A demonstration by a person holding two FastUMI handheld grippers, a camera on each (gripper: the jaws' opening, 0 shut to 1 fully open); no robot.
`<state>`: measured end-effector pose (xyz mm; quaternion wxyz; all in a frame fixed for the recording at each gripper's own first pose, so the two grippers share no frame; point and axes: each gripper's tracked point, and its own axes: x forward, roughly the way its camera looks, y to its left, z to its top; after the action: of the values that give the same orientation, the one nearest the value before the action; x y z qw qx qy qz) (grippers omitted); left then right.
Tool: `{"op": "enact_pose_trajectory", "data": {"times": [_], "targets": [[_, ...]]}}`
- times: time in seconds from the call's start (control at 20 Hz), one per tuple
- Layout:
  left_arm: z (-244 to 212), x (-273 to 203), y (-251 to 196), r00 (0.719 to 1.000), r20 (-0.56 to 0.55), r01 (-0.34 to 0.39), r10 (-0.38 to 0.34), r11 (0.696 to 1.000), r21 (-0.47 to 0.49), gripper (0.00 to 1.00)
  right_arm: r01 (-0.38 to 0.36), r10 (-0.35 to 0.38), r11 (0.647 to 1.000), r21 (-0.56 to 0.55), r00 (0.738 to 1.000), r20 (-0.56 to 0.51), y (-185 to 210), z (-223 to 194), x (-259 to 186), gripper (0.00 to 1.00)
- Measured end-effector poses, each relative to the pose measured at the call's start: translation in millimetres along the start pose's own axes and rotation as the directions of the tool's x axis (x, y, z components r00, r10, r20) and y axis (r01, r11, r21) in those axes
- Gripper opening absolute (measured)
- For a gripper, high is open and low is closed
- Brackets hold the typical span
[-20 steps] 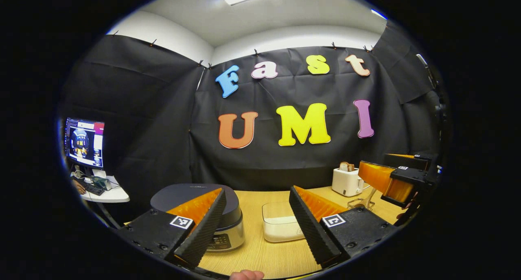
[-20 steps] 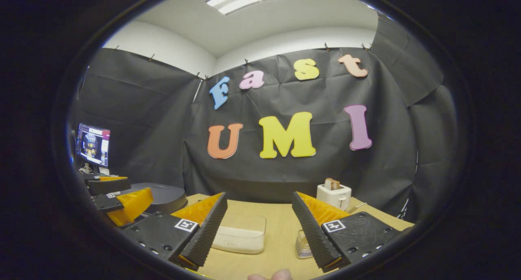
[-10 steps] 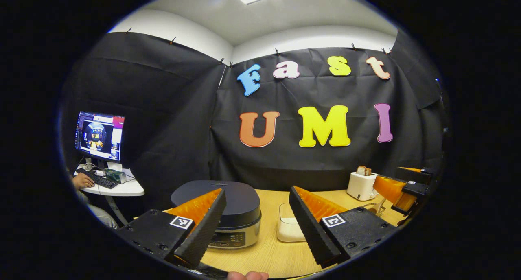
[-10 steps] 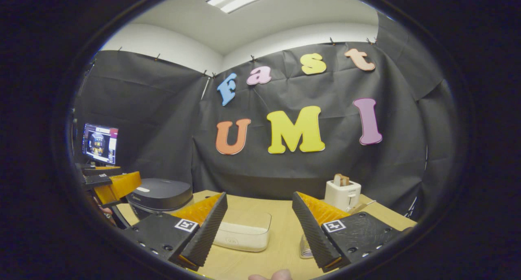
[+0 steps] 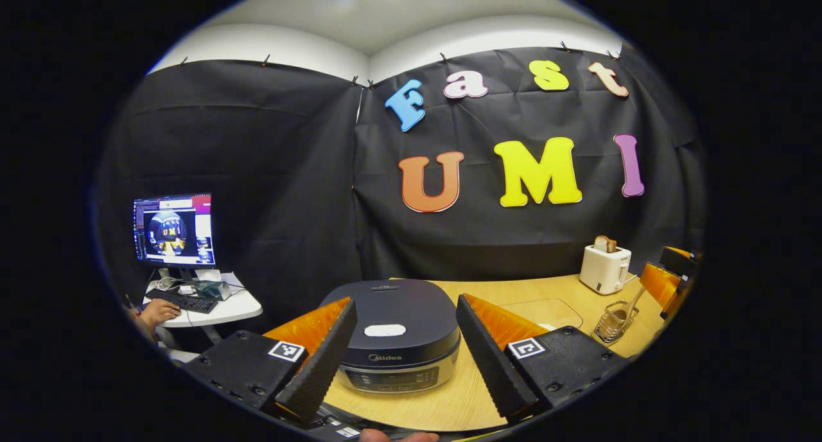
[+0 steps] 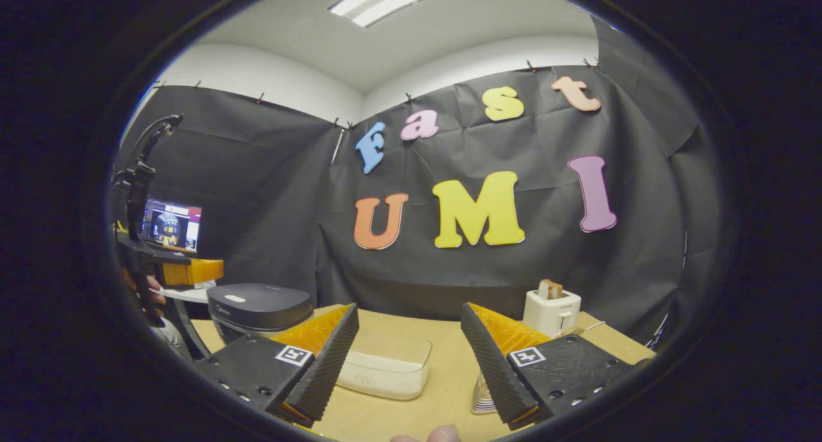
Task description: Close the left gripper, press the button to open the rice cooker; take a wooden spoon from the chopstick holder with the right hand, scoop a spoonful of rice and pour it into the rice cooker, then put the wooden spoon back into the chopstick holder.
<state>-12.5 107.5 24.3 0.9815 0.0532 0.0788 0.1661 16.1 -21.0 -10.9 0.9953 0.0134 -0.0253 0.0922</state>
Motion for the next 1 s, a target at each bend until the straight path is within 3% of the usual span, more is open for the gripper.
{"op": "enact_pose_trajectory", "data": {"times": [0.15, 0.2, 0.25, 0.45, 0.55, 0.6, 0.65, 0.85, 1.0], "targets": [[2.4, 13.0, 1.0, 0.998, -0.054, 0.02, -0.021, 1.0, -0.016, 0.94, -0.006, 0.006, 1.0, 0.01, 1.0, 0.004, -8.7, -1.5, 0.7, 0.95], [-0.7, 17.2, 2.9, 0.997, -0.08, 0.014, -0.015, 1.0, -0.019, 0.99, -0.006, 0.006, 1.0, 0.02, 1.0, 0.001, -12.1, -4.1, 2.1, 0.95], [-1.6, 22.5, 2.6, 0.995, -0.102, 0.015, -0.017, 1.0, -0.02, 0.9, -0.007, 0.007, 1.0, 0.027, 1.0, -0.006, -15.0, -7.7, 2.4, 0.95], [-9.7, 37.6, -4.6, 0.976, -0.211, 0.057, -0.061, 0.998, -0.025, 0.77, -0.008, 0.009, 0.998, 0.056, 1.0, -0.017, -27.9, -12.6, 5.0, 0.95], [-16.1, 46.5, 1.9, 0.956, -0.288, 0.054, -0.064, 0.998, -0.043, 0.61, -0.008, 0.01, 0.997, 0.073, 1.0, -0.02, -33.4, -16.5, 5.2, 0.95], [-18.8, 48.8, 3.1, 0.946, -0.317, 0.054, -0.069, 0.997, -0.057, 0.62, -0.006, 0.008, 0.997, 0.079, 1.0, -0.023, -36.3, -17.2, 5.6, 0.95], [-24.5, 51.9, 6.3, 0.931, -0.36, 0.043, -0.068, 0.996, -0.077, 0.47, -0.005, 0.007, 0.996, 0.084, 1.0, -0.026, -39.4, -19.5, 5.2, 0.95], [-51.4, 59.7, 14.1, 0.864, -0.5, -0.004, -0.061, 0.992, -0.127, 0.14, 0.005, -0.003, 0.996, 0.094, 1.0, -0.023, -49.2, -21.6, 3.6, 0.96], [-66.1, 62.7, 9.8, 0.817, -0.57, -0.008, -0.084, 0.988, -0.157, 0.03, 0.005, -0.003, 0.994, 0.106, 1.0, -0.018, -53.7, -23.4, 4.5, 0.96]]}}
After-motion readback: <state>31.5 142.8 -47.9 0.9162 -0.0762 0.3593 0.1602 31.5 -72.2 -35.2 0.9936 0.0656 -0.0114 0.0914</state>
